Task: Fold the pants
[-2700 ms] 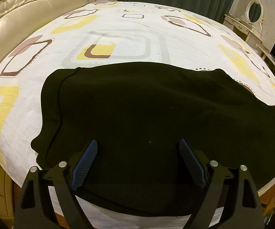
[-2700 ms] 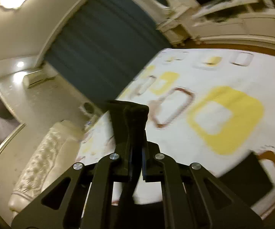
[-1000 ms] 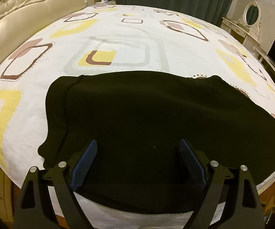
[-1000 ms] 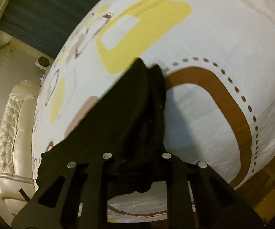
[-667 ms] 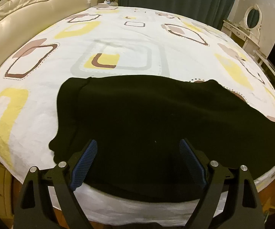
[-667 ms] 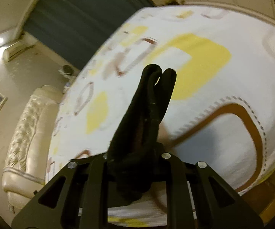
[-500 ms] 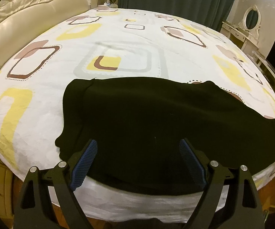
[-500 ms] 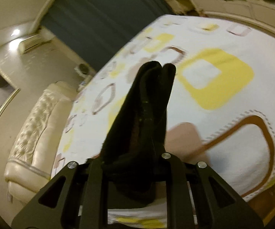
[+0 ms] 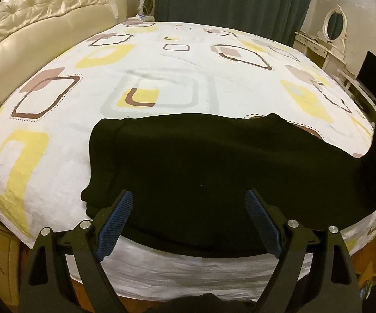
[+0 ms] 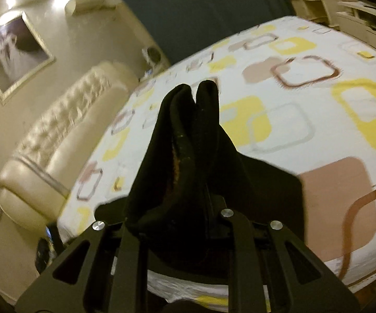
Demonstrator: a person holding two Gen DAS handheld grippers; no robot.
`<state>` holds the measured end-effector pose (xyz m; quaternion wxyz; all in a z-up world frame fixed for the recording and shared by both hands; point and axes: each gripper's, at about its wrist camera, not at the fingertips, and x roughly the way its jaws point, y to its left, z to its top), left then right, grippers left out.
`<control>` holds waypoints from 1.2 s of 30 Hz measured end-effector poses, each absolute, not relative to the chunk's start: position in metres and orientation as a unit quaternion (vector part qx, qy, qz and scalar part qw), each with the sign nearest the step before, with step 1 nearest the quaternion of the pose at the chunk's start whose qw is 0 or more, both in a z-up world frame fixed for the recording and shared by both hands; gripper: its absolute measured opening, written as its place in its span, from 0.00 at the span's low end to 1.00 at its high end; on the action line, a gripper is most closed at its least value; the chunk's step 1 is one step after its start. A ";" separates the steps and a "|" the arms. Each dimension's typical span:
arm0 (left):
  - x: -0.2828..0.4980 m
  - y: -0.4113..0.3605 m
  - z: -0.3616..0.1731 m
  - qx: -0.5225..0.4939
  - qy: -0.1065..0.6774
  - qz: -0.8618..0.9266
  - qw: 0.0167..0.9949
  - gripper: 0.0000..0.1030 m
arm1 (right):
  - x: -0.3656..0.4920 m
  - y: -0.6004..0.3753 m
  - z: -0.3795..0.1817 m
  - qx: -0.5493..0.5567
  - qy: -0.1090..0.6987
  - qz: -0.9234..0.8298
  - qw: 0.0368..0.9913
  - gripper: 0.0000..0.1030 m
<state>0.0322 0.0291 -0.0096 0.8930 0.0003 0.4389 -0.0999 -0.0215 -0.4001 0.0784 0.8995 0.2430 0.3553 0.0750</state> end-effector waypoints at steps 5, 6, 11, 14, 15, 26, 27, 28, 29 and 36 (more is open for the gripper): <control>0.029 0.022 -0.008 0.003 0.437 -0.112 0.892 0.84 | -0.003 -0.355 0.037 0.192 0.401 0.061 0.894 0.16; 0.028 0.020 -0.007 0.006 0.436 -0.114 0.893 0.84 | 0.001 -0.345 0.025 0.182 0.413 0.059 0.890 0.16; 0.025 0.015 -0.007 0.011 0.435 -0.121 0.892 0.84 | 0.013 -0.316 -0.007 0.158 0.444 0.050 0.881 0.16; 0.025 0.013 -0.006 0.010 0.434 -0.123 0.892 0.84 | 0.017 -0.304 -0.022 0.139 0.457 0.045 0.877 0.16; 0.025 0.013 -0.006 0.010 0.434 -0.124 0.892 0.84 | 0.018 -0.299 -0.026 0.132 0.462 0.044 0.876 0.16; 0.025 0.010 -0.008 0.012 0.435 -0.129 0.891 0.84 | 0.021 -0.282 -0.050 0.117 0.481 0.041 0.868 0.19; 0.025 0.010 -0.008 0.012 0.435 -0.129 0.891 0.84 | 0.022 -0.281 -0.050 0.117 0.482 0.041 0.868 0.21; 0.025 0.009 -0.008 0.012 0.435 -0.129 0.891 0.84 | 0.021 -0.280 -0.051 0.118 0.482 0.041 0.867 0.23; 0.025 0.009 -0.008 0.012 0.435 -0.130 0.891 0.84 | 0.021 -0.278 -0.051 0.119 0.481 0.042 0.867 0.24; 0.023 0.006 -0.009 0.013 0.435 -0.132 0.890 0.84 | 0.017 -0.268 -0.047 0.124 0.478 0.054 0.868 0.40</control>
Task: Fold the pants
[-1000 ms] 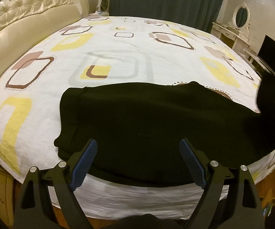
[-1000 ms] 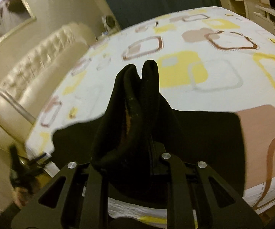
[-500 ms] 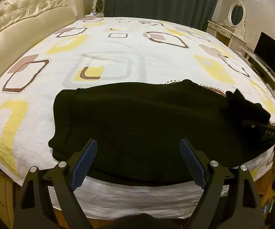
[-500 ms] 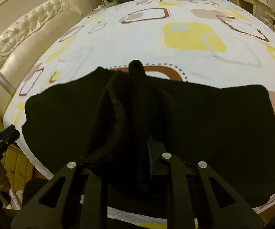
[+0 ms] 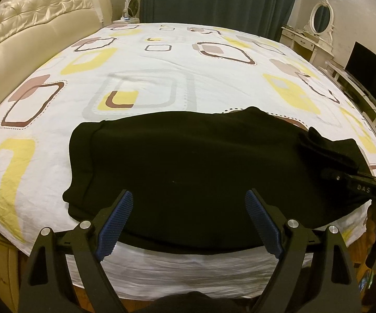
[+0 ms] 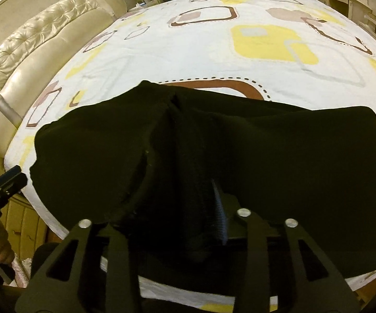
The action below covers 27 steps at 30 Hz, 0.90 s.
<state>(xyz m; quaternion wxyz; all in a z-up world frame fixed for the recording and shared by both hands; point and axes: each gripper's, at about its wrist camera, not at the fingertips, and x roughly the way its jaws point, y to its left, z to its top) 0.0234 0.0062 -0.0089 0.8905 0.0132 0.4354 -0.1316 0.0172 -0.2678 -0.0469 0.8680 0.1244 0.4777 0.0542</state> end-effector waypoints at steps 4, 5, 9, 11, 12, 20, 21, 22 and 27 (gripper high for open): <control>0.022 0.004 -0.009 0.015 0.435 -0.133 0.890 0.84 | 0.013 -0.259 -0.044 0.125 0.475 0.070 0.868 0.48; 0.022 0.004 -0.009 0.015 0.435 -0.134 0.890 0.84 | 0.012 -0.257 -0.043 0.129 0.474 0.080 0.867 0.48; 0.022 0.003 -0.009 0.015 0.435 -0.134 0.890 0.84 | 0.009 -0.246 -0.043 0.142 0.478 0.104 0.860 0.50; 0.022 0.004 -0.009 0.015 0.435 -0.135 0.890 0.84 | 0.010 -0.241 -0.047 0.140 0.486 0.111 0.855 0.50; 0.022 0.004 -0.009 0.015 0.435 -0.135 0.890 0.84 | 0.010 -0.238 -0.050 0.134 0.491 0.108 0.854 0.51; 0.021 0.000 -0.009 0.018 0.434 -0.137 0.890 0.84 | 0.012 -0.234 -0.065 0.142 0.497 0.116 0.848 0.59; 0.021 0.000 -0.009 0.020 0.434 -0.138 0.890 0.84 | 0.012 -0.232 -0.065 0.139 0.496 0.118 0.849 0.62; 0.020 -0.002 -0.009 0.021 0.433 -0.138 0.890 0.84 | 0.011 -0.231 -0.064 0.137 0.495 0.119 0.850 0.65; 0.019 -0.003 -0.008 0.026 0.431 -0.140 0.891 0.84 | 0.007 -0.230 -0.058 0.150 0.478 0.116 0.857 0.69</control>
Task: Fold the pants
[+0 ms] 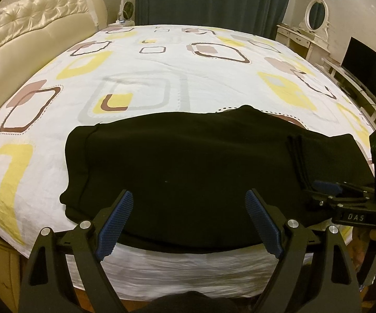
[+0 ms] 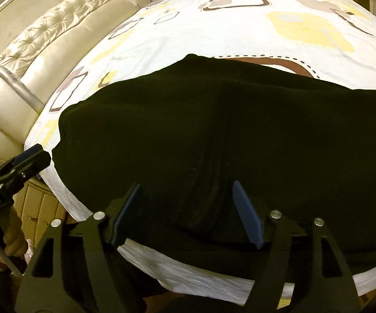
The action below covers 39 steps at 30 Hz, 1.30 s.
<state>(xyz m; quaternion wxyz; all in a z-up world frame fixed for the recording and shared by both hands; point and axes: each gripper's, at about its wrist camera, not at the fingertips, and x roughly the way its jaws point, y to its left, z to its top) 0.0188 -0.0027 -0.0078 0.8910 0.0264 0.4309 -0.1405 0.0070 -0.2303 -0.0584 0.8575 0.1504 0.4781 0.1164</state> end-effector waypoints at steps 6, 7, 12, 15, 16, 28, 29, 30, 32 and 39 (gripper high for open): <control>0.019 -0.001 -0.007 0.025 0.430 -0.142 0.891 0.84 | -0.016 -0.272 -0.008 0.246 0.403 0.148 0.869 0.69; 0.020 -0.001 -0.008 0.024 0.431 -0.142 0.891 0.84 | -0.020 -0.287 0.002 0.262 0.388 0.149 0.871 0.69; 0.020 -0.001 -0.008 0.025 0.431 -0.142 0.891 0.84 | -0.050 -0.383 0.028 0.334 0.334 0.092 0.877 0.69; 0.020 -0.001 -0.008 0.024 0.431 -0.142 0.891 0.84 | -0.074 -0.448 0.008 0.386 0.322 0.025 0.864 0.69; 0.020 -0.002 -0.008 0.024 0.430 -0.143 0.891 0.84 | -0.084 -0.467 -0.006 0.407 0.322 0.002 0.855 0.69; 0.018 -0.007 -0.008 0.032 0.430 -0.149 0.890 0.84 | -0.094 -0.503 -0.108 0.495 0.382 -0.004 0.780 0.24; 0.018 -0.007 -0.008 0.032 0.430 -0.148 0.890 0.84 | -0.094 -0.501 -0.108 0.482 0.385 -0.005 0.787 0.22; 0.018 -0.007 -0.008 0.032 0.430 -0.148 0.890 0.84 | -0.092 -0.501 -0.109 0.475 0.388 -0.007 0.790 0.21; 0.018 -0.008 -0.009 0.034 0.432 -0.148 0.889 0.84 | -0.091 -0.499 -0.109 0.466 0.392 -0.012 0.793 0.20; 0.016 -0.009 -0.009 0.035 0.431 -0.149 0.889 0.84 | -0.096 -0.498 -0.104 0.463 0.388 0.003 0.797 0.21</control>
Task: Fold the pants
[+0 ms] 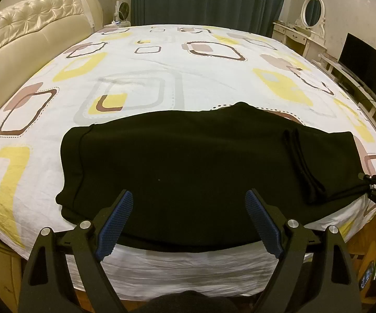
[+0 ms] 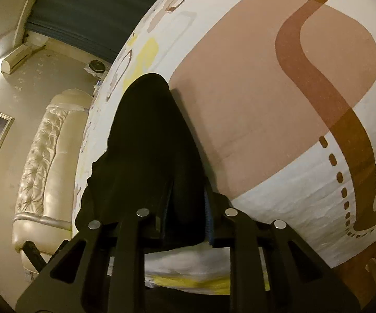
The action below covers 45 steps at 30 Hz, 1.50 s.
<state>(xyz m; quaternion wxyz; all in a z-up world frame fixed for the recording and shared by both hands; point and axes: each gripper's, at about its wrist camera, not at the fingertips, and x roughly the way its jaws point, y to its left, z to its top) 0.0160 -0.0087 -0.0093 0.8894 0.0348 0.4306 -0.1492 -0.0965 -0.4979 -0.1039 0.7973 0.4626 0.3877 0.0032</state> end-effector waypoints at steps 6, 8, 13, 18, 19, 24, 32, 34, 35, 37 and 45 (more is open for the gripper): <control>0.018 -0.006 -0.009 0.026 0.433 -0.152 0.888 0.84 | -0.084 -0.518 -0.077 0.472 0.361 0.010 0.804 0.39; 0.019 -0.006 -0.009 0.023 0.435 -0.153 0.887 0.84 | -0.071 -0.528 -0.077 0.491 0.352 0.016 0.796 0.39; 0.019 -0.006 -0.009 0.023 0.437 -0.153 0.886 0.84 | -0.020 -0.537 -0.081 0.493 0.365 0.012 0.790 0.39; 0.020 -0.007 -0.011 0.021 0.441 -0.154 0.884 0.84 | 0.011 -0.537 -0.095 0.477 0.402 -0.015 0.782 0.27; 0.020 -0.007 -0.011 0.021 0.441 -0.155 0.884 0.84 | 0.014 -0.535 -0.097 0.468 0.412 -0.025 0.781 0.25; 0.021 -0.007 -0.012 0.019 0.443 -0.155 0.883 0.84 | 0.016 -0.531 -0.102 0.450 0.419 -0.044 0.787 0.24; 0.021 -0.001 -0.011 0.007 0.444 -0.152 0.883 0.84 | -0.018 -0.512 -0.058 0.479 0.350 -0.005 0.805 0.34; 0.022 0.000 -0.012 0.003 0.446 -0.152 0.882 0.84 | -0.029 -0.494 -0.052 0.475 0.350 0.019 0.807 0.38; 0.022 0.000 -0.012 0.004 0.446 -0.152 0.882 0.84 | -0.034 -0.481 -0.052 0.471 0.355 0.034 0.807 0.39; 0.021 -0.001 -0.011 0.008 0.444 -0.153 0.883 0.84 | -0.041 -0.468 -0.055 0.472 0.365 0.053 0.801 0.39; 0.020 0.000 -0.009 0.012 0.438 -0.152 0.886 0.84 | -0.057 -0.438 -0.079 0.470 0.397 0.059 0.786 0.39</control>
